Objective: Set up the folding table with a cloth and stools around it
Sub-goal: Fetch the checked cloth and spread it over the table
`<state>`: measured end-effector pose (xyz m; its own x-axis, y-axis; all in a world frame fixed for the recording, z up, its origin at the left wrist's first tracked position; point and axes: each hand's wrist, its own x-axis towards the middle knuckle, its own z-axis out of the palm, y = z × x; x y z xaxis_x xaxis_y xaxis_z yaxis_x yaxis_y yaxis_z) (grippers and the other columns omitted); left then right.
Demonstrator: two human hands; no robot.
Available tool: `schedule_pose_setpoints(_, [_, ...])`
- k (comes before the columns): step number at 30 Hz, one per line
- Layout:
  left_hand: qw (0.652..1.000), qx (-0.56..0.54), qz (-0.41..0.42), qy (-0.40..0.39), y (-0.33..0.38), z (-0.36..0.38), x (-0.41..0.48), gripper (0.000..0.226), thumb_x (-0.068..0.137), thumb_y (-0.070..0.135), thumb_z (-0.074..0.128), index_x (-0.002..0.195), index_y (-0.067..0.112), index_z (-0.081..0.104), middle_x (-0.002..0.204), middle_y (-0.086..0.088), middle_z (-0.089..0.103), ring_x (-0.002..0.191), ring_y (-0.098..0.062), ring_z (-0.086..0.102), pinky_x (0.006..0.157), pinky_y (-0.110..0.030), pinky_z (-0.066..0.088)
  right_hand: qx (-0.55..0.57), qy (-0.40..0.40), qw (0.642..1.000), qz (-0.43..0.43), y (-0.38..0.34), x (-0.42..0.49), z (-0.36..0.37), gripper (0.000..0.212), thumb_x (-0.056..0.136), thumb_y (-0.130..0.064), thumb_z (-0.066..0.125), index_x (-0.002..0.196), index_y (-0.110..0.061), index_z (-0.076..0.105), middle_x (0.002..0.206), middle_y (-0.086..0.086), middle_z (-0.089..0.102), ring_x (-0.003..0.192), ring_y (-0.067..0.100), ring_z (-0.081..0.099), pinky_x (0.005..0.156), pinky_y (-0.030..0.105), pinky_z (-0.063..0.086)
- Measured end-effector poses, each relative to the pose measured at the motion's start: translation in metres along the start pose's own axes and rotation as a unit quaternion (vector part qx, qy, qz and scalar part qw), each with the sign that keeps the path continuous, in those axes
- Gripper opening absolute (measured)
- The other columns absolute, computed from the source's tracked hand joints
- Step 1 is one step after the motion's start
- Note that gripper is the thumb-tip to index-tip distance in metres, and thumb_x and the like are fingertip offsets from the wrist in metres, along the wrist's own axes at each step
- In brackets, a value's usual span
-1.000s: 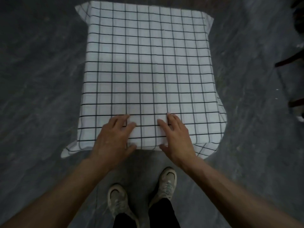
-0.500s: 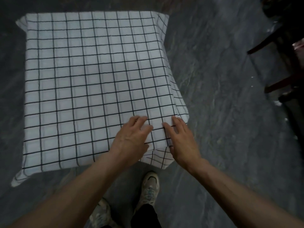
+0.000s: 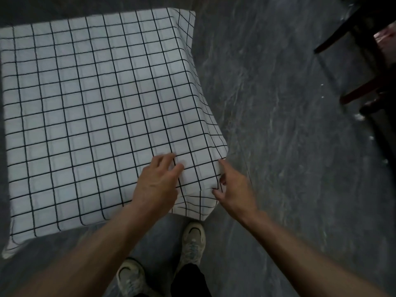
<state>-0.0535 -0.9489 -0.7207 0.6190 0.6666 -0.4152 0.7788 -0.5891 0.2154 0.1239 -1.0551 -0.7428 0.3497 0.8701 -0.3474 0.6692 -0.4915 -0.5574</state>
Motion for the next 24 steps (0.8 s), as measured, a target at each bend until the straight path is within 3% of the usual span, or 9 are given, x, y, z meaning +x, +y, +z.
schedule_pose_setpoints(7, [1.0, 0.005, 0.0, 0.017, 0.002, 0.001, -0.001, 0.075, 0.081, 0.029, 0.073, 0.146, 0.027, 0.037, 0.158, -0.004, 0.024, 0.143, -0.028, 0.019, 0.108, -0.044, 0.036, 0.036, 0.015, 0.998, 0.048, 0.003, -0.004, 0.012, 0.064, 0.083, -0.004, 0.07, 0.141, -0.019, 0.047, 0.084, 0.001, 0.071, 0.075, 0.015, 0.067, 0.073, 0.031, 0.057])
schedule_pose_setpoints(16, [1.0, 0.014, 0.002, 0.015, 0.003, 0.005, -0.002, 0.07, 0.082, 0.026, 0.07, 0.144, 0.025, 0.038, 0.157, -0.005, 0.023, 0.142, -0.029, 0.02, 0.105, -0.044, 0.039, 0.038, 0.048, 0.997, 0.056, -0.001, -0.014, 0.017, 0.048, 0.084, -0.006, 0.061, 0.129, -0.02, 0.051, 0.073, 0.001, 0.061, 0.065, 0.017, 0.061, 0.065, 0.042, 0.057])
schedule_pose_setpoints(20, [1.0, 0.018, 0.004, 0.012, 0.003, 0.005, -0.001, 0.07, 0.084, 0.028, 0.068, 0.146, 0.027, 0.036, 0.159, -0.003, 0.019, 0.143, -0.028, 0.016, 0.106, -0.043, 0.038, -0.001, 0.055, 0.997, 0.051, -0.006, -0.022, 0.011, 0.052, 0.083, -0.007, 0.062, 0.132, -0.019, 0.049, 0.09, 0.006, 0.063, 0.078, 0.021, 0.063, 0.07, 0.042, 0.056])
schedule_pose_setpoints(24, [1.0, 0.021, 0.002, 0.006, 0.003, 0.005, -0.002, 0.072, 0.085, 0.029, 0.067, 0.148, 0.027, 0.032, 0.159, -0.003, 0.016, 0.143, -0.028, 0.013, 0.107, -0.043, 0.037, -0.052, 0.057, 0.996, 0.042, -0.004, -0.025, 0.009, 0.06, 0.082, -0.024, 0.076, 0.134, -0.025, 0.046, 0.112, -0.001, 0.047, 0.099, 0.016, 0.053, 0.083, 0.033, 0.054])
